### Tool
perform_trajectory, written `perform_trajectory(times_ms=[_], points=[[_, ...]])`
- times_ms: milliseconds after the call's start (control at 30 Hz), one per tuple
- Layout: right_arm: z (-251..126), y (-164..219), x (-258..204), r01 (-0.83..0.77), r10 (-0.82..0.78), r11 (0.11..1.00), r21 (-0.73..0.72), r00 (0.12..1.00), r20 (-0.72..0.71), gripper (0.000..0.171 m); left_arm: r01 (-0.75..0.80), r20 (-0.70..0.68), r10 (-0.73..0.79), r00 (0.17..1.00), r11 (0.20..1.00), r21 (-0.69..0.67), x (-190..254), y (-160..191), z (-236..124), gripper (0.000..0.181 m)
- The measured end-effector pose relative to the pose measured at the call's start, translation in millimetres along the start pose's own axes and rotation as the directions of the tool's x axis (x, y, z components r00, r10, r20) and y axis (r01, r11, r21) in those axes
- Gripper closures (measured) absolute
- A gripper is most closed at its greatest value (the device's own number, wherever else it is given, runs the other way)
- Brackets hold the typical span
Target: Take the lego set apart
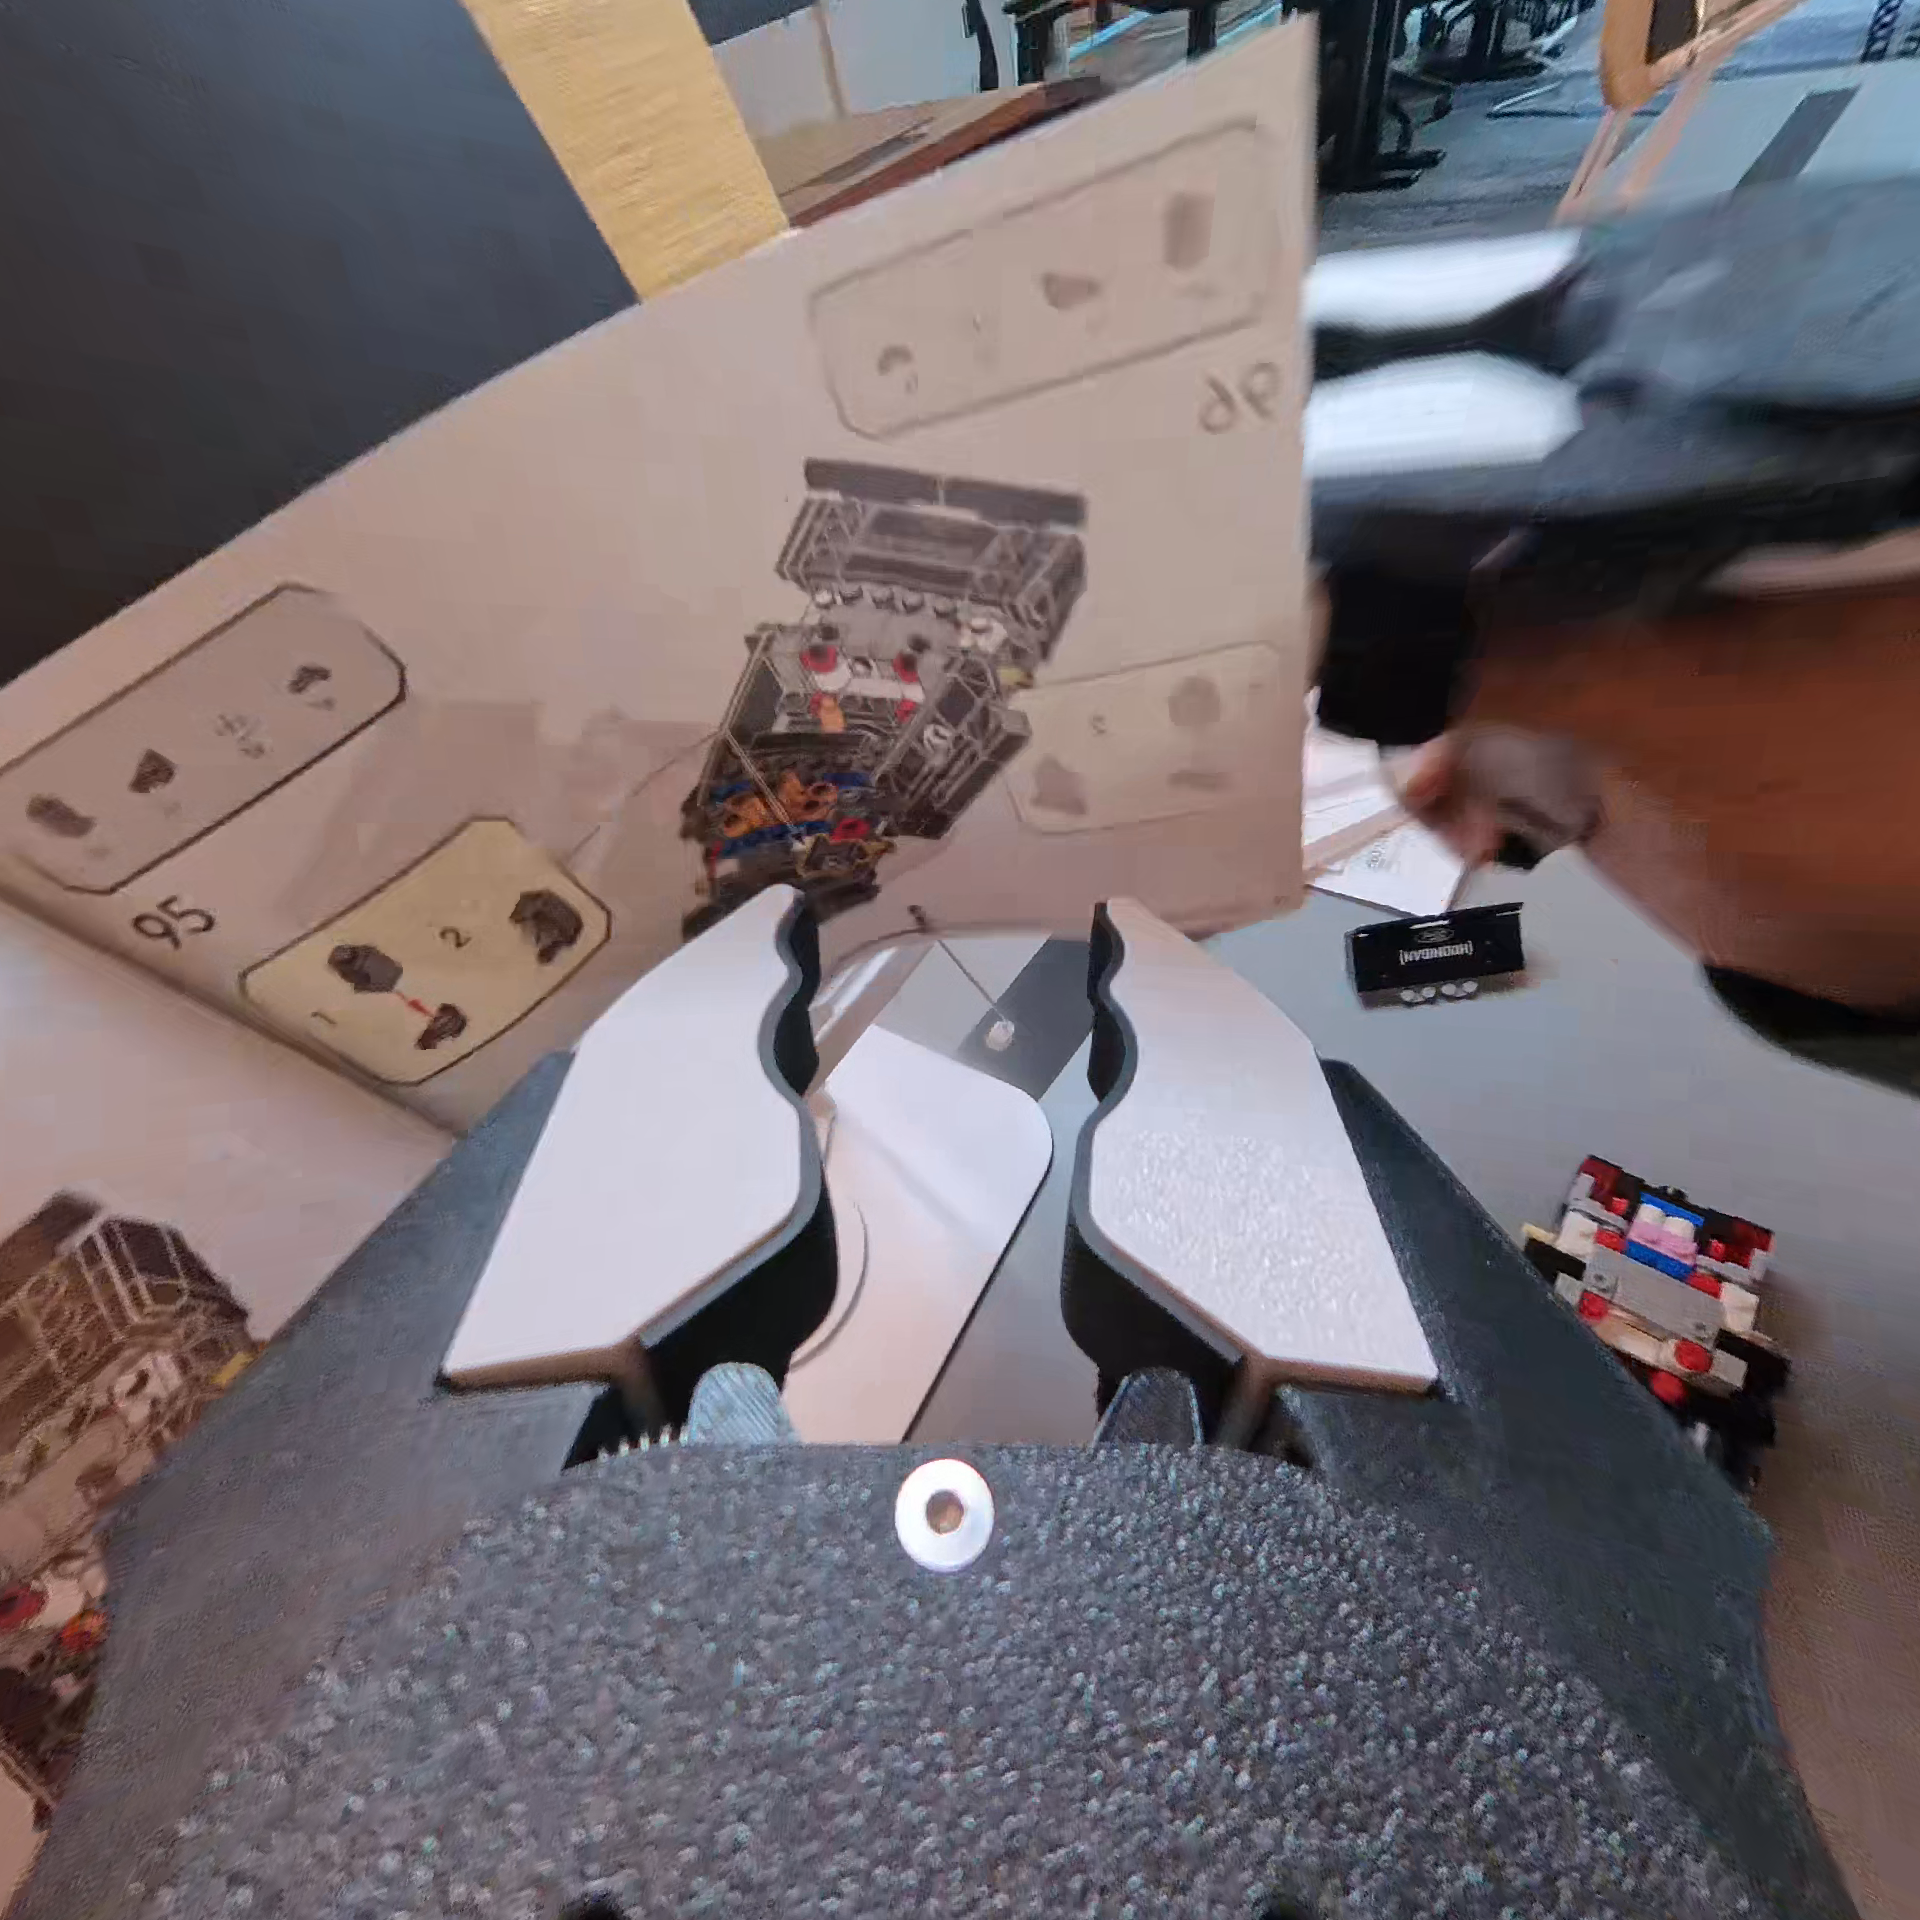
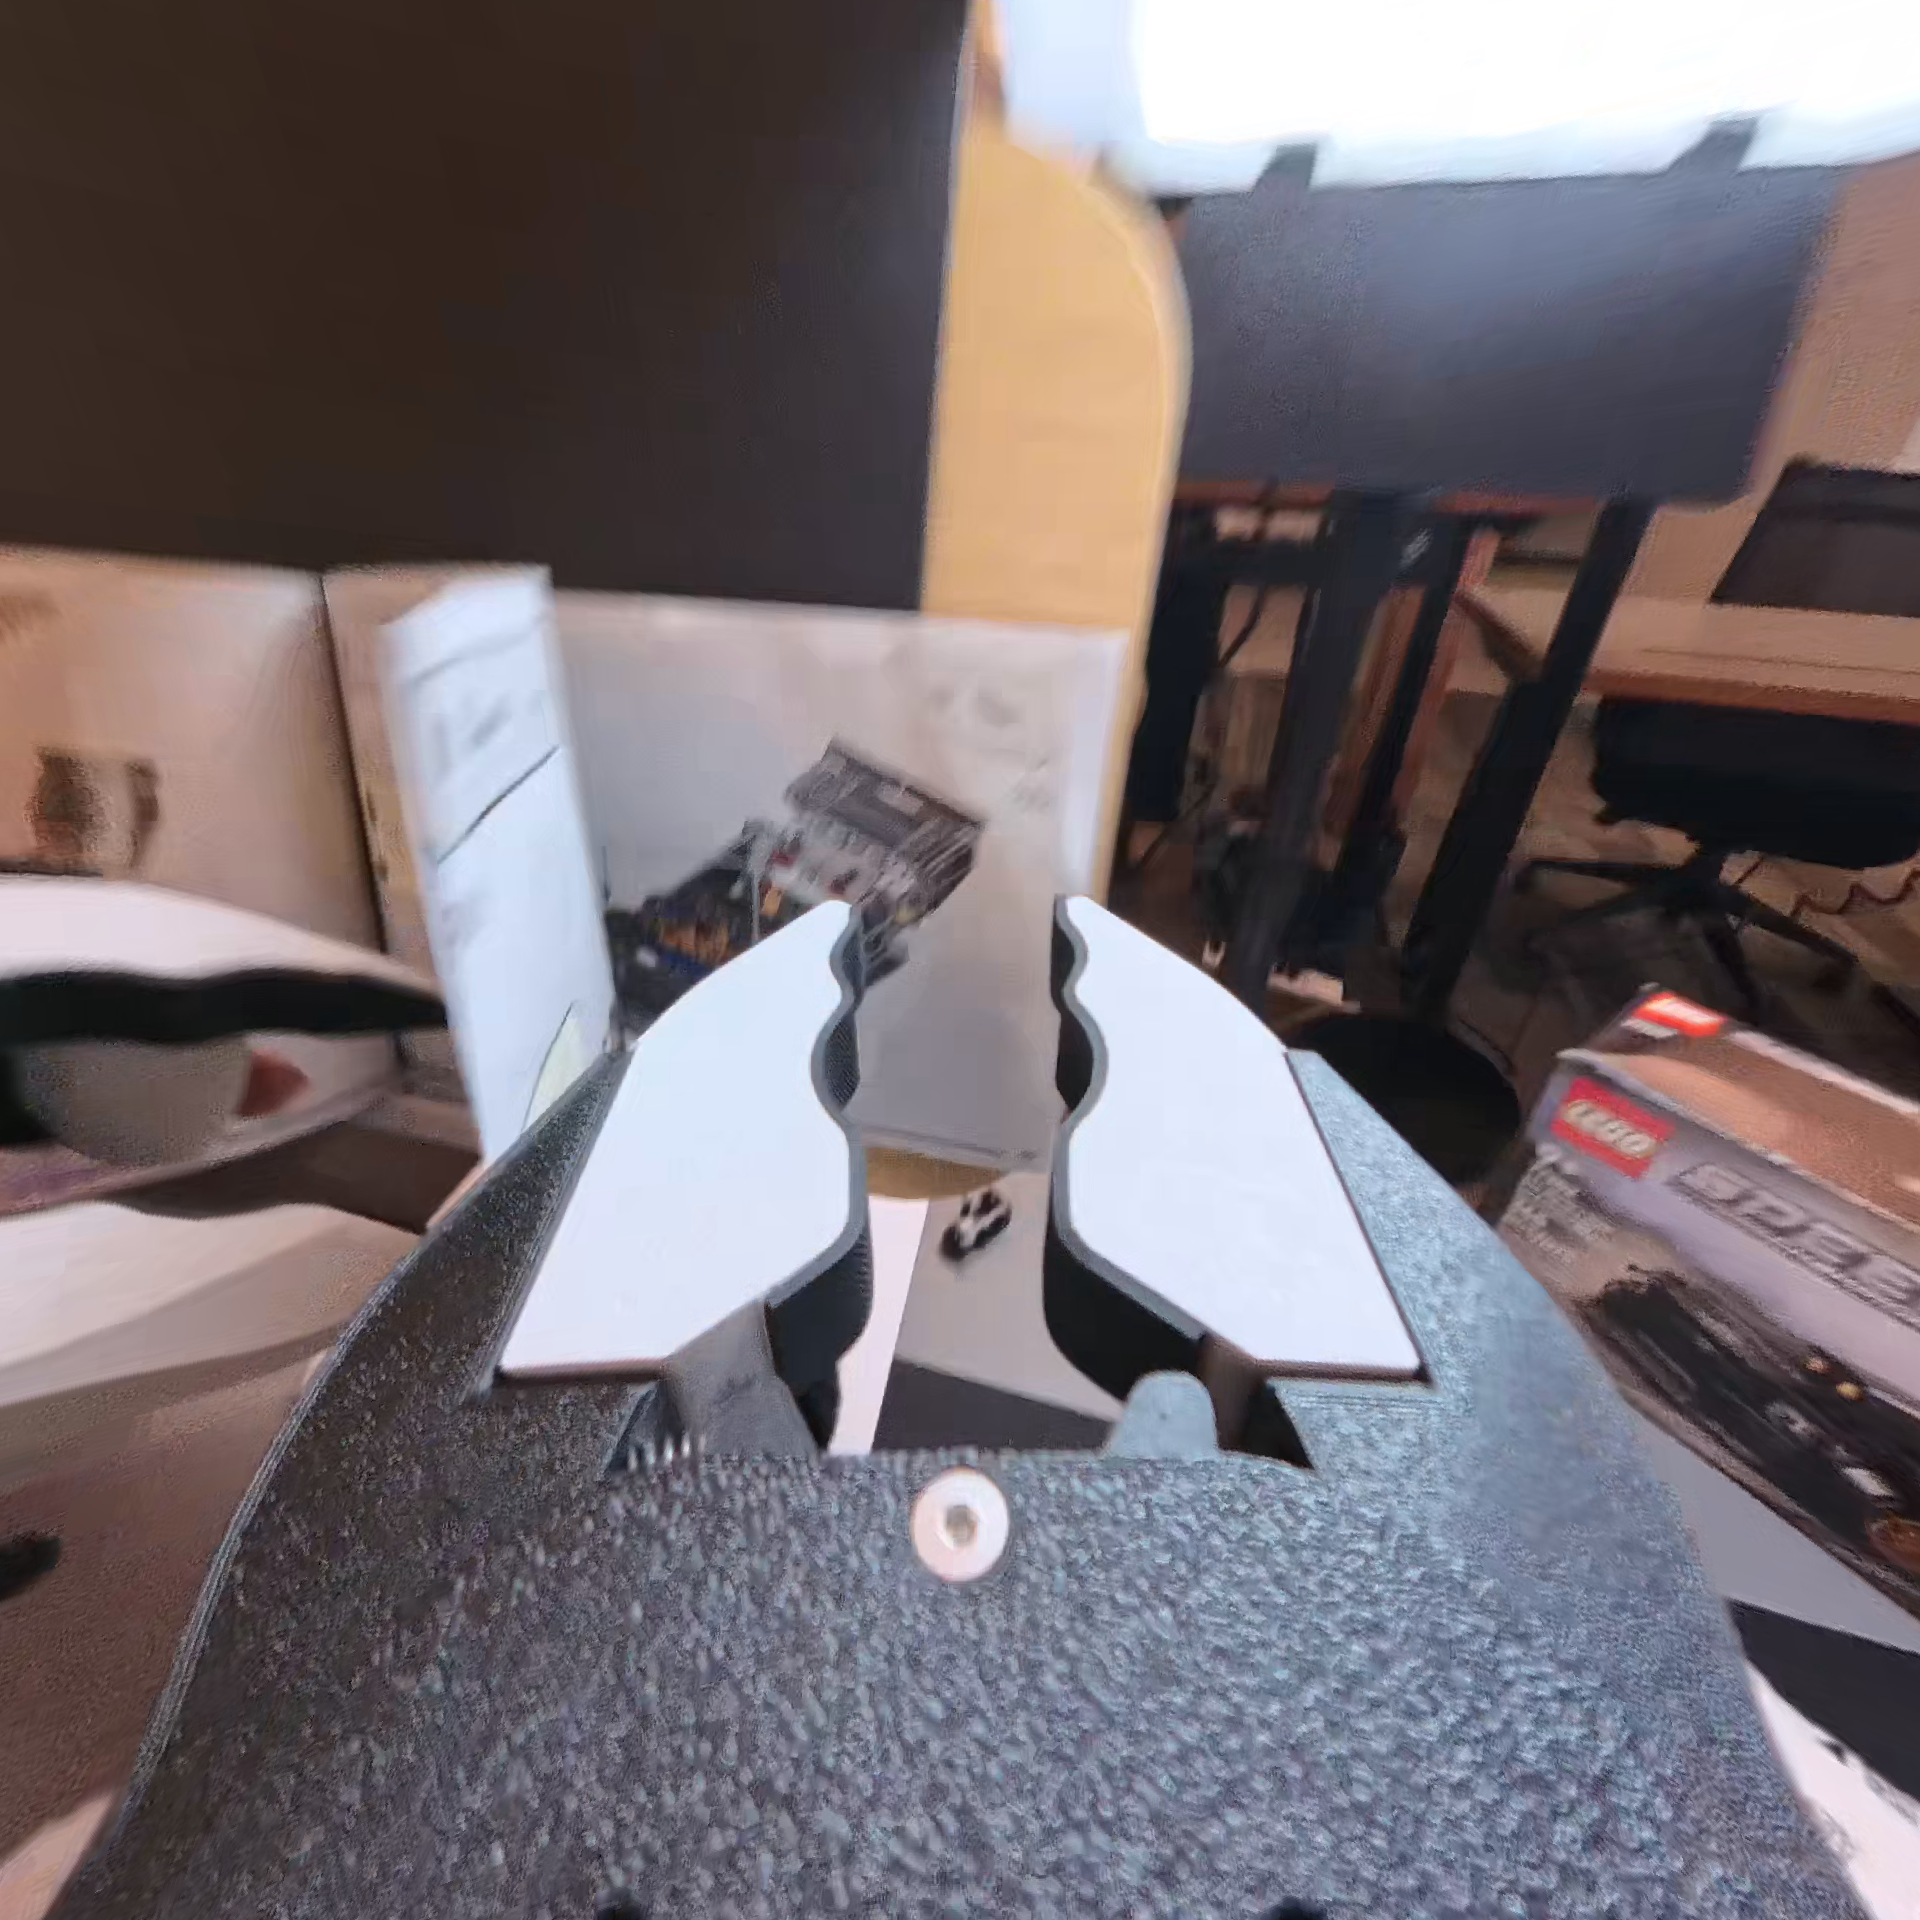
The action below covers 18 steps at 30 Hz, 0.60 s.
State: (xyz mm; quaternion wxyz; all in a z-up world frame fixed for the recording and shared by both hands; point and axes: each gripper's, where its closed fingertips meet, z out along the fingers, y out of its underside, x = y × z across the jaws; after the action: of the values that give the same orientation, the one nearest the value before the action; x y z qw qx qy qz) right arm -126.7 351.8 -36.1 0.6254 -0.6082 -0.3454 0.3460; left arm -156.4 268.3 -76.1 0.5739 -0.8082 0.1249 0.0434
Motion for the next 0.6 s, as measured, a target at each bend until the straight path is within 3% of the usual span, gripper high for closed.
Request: perform_trajectory(times_ms=[133, 267, 367, 500, 600], points=[[-46, -59, -17, -0.025, -0.005, 0.978, 0.207, 0.990, 0.141, 0.145, 0.022, -0.002, -0.022, 1.000, 1.000, -0.012, 0, 3, 8, 0.130], [-64, -76, -77, 0.122, -0.201, 0.953, 0.278, 0.940, 0.276, 0.155, 0.082, -0.021, -0.083, 0.996, 0.995, -0.057, -4, 10, 18, 0.122], [-40, -47, -100, 0.205, -0.247, 0.967, 0.155, 0.907, 0.341, 0.165, 0.111, -0.044, -0.115, 0.992, 0.991, -0.075, -6, 13, 19, 0.117], [9, 9, -106, 0.224, -0.172, 0.972, -0.069, 0.881, 0.441, 0.170, 0.127, -0.007, -0.128, 0.992, 0.990, -0.054, -13, 17, 1, 0.120], [40, 34, -98, 0.364, -0.291, 0.924, -0.121, 0.871, 0.395, 0.169, 0.142, 0.039, -0.140, 0.989, 0.988, -0.059, -22, 28, -15, 0.124]])
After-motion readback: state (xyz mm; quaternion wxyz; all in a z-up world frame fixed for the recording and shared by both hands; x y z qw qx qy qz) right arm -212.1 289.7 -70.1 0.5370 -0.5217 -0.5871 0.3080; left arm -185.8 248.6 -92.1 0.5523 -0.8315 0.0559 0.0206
